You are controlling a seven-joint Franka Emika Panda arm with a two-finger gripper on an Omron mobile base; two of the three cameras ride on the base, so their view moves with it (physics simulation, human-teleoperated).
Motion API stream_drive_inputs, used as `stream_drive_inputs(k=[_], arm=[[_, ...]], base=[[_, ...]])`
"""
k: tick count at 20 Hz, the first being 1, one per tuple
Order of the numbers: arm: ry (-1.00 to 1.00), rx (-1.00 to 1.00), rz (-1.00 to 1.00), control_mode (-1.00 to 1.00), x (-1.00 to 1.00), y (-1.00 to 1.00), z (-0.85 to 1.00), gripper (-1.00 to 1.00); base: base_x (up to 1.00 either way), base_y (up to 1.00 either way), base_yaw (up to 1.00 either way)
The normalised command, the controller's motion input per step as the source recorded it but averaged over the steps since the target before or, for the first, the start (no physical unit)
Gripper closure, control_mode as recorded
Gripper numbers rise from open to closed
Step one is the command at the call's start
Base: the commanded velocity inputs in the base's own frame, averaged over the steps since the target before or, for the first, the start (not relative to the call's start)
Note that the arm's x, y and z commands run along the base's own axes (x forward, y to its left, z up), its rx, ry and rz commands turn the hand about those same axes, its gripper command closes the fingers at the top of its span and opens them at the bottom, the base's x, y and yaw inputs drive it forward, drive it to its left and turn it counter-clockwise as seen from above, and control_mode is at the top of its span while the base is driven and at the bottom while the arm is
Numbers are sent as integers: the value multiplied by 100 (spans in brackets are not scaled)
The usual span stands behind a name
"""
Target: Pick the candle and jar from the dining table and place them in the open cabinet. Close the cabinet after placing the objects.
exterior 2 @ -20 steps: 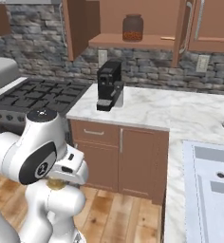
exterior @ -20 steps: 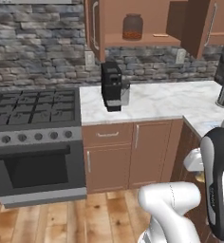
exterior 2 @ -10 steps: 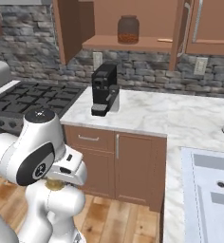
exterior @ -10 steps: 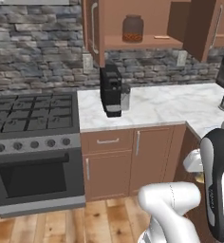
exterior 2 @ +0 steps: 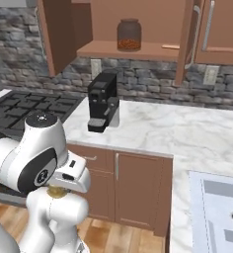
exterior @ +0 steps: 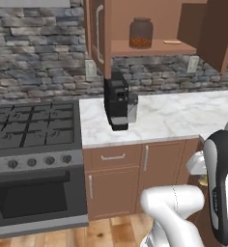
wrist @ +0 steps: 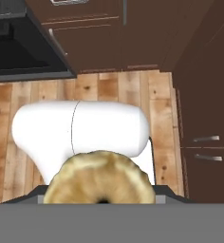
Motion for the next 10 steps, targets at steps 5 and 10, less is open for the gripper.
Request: stream_drive_inputs(k=[5, 10], arm=[[0, 0, 0, 100, 0, 0, 0, 100], [0, 0, 0, 100, 0, 0, 0, 100]], base=[[47, -22, 0], [47, -22, 0]])
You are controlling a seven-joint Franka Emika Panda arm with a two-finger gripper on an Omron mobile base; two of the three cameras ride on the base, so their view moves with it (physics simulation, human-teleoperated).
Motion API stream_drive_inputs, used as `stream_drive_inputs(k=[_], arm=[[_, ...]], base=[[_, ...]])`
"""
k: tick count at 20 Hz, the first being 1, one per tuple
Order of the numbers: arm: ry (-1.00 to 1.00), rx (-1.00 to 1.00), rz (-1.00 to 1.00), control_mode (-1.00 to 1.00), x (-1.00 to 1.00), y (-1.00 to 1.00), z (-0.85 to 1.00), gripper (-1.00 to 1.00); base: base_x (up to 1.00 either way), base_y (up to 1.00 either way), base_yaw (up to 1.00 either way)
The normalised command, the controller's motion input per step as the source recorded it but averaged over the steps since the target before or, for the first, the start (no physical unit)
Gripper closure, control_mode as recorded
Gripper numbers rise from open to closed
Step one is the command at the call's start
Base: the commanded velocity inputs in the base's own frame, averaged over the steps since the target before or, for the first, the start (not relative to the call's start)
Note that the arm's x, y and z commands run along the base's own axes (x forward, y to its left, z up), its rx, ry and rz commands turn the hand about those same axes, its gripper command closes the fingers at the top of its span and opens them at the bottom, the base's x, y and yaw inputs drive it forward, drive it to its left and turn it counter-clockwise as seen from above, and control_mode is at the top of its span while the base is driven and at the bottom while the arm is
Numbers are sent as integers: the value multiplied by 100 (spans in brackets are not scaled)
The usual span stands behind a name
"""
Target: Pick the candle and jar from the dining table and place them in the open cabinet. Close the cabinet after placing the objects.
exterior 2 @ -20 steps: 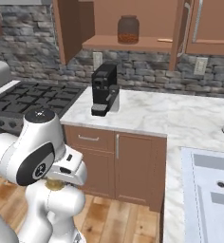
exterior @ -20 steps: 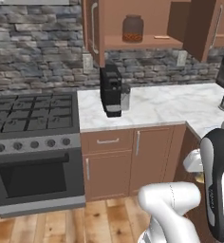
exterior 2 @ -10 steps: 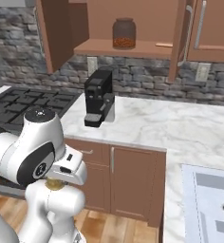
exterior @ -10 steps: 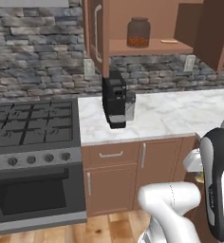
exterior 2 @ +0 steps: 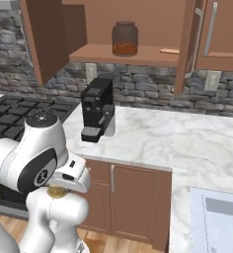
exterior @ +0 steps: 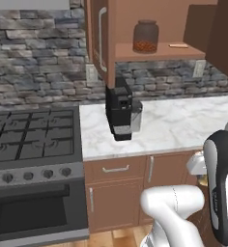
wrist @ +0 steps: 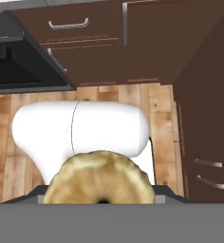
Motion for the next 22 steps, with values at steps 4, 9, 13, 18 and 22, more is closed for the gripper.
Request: stream_drive_inputs(k=[4, 9, 13, 18, 22], arm=[[0, 0, 0, 100, 0, 0, 0, 100], [0, 0, 0, 100, 0, 0, 0, 100], [0, 0, 0, 100, 0, 0, 0, 100], [0, 0, 0, 100, 0, 0, 0, 100], [0, 0, 0, 100, 0, 0, 0, 100]], base=[[46, -24, 0], [36, -38, 0], [33, -38, 0], [35, -28, 0], [34, -37, 0]])
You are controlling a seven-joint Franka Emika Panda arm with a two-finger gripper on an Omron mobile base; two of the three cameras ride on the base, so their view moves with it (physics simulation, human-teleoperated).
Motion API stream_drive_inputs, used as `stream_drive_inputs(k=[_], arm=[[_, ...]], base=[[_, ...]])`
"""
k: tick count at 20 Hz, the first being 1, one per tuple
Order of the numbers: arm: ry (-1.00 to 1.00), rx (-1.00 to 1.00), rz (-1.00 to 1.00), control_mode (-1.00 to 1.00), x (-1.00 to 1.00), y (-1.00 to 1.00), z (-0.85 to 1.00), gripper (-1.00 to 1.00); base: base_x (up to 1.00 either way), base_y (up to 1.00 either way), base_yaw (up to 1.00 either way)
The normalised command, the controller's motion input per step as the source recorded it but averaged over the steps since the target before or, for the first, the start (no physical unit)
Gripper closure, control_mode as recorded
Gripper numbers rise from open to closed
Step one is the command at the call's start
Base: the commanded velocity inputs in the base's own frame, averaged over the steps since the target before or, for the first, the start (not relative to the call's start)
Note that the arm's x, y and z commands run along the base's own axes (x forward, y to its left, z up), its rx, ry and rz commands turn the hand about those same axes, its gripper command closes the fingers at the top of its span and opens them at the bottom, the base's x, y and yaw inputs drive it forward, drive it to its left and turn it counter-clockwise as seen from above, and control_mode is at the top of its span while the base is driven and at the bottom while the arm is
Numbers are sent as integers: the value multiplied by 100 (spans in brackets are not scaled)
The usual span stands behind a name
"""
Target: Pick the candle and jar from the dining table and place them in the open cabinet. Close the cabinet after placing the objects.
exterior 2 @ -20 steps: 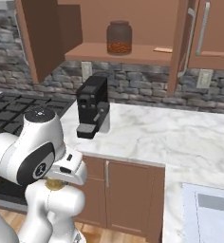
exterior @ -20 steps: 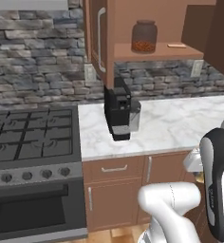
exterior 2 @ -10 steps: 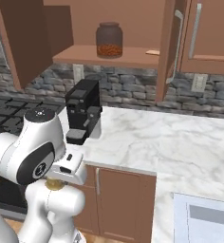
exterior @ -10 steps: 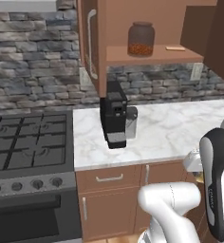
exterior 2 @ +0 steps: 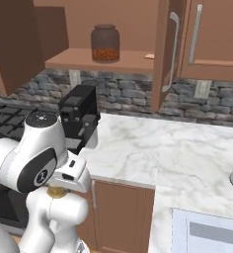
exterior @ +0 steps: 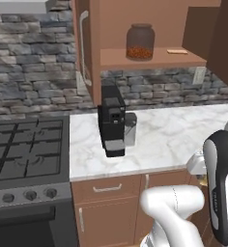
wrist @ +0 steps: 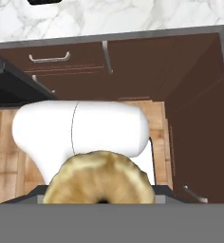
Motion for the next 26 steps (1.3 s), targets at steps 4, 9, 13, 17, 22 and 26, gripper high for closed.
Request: stream_drive_inputs(k=[4, 9, 13, 17, 22, 26], arm=[[0, 0, 0, 100, 0, 0, 0, 100], [0, 0, 0, 100, 0, 0, 0, 100], [0, 0, 0, 100, 0, 0, 0, 100], [0, 0, 0, 100, 0, 0, 0, 100], [0, 0, 0, 100, 0, 0, 0, 100], [0, 0, 0, 100, 0, 0, 0, 100]], base=[[25, -45, 0], [36, -25, 0], [51, 0, 0], [38, -6, 0], [8, -11, 0], [32, 0, 0]])
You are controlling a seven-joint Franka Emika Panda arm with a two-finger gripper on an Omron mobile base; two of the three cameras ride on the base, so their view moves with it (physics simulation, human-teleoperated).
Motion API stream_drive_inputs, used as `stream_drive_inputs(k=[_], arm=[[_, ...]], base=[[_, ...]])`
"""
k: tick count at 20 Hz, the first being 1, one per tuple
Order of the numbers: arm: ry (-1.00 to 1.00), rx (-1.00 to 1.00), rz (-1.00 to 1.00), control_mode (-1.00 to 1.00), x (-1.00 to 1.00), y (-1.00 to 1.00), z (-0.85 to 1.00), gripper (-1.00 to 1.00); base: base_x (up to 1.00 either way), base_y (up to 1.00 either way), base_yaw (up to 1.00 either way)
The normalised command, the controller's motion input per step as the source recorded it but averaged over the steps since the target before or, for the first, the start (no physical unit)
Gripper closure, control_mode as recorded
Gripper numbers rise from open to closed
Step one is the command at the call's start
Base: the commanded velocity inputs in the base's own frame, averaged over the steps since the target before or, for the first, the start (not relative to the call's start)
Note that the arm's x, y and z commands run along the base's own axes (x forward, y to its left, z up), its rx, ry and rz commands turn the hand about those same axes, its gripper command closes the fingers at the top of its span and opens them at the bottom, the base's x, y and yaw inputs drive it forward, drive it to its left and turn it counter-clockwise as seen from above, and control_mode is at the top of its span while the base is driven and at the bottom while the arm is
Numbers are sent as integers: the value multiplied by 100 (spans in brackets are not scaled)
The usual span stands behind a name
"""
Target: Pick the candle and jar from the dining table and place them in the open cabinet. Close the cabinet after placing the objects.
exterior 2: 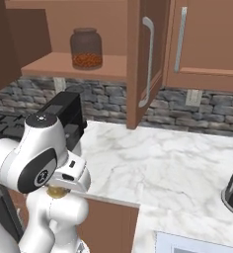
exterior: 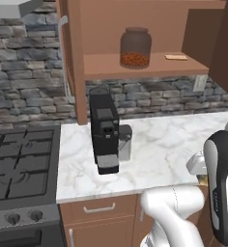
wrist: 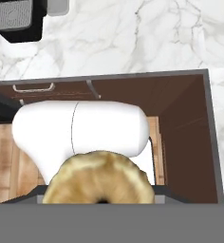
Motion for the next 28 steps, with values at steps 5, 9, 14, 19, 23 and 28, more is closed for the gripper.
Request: stream_drive_inputs(k=[5, 9, 14, 19, 23, 28], arm=[[0, 0, 0, 100, 0, 0, 0, 100], [0, 0, 0, 100, 0, 0, 0, 100], [0, 0, 0, 100, 0, 0, 0, 100], [1, 0, 0, -100, 6, 0, 0, 100], [3, 0, 0, -100, 34, -3, 0, 100], [0, -1, 0, -100, 27, 0, 6, 100]], base=[[39, -2, 0], [29, -1, 0], [40, -1, 0], [27, -3, 0], [0, 0, 0], [0, 0, 0]])
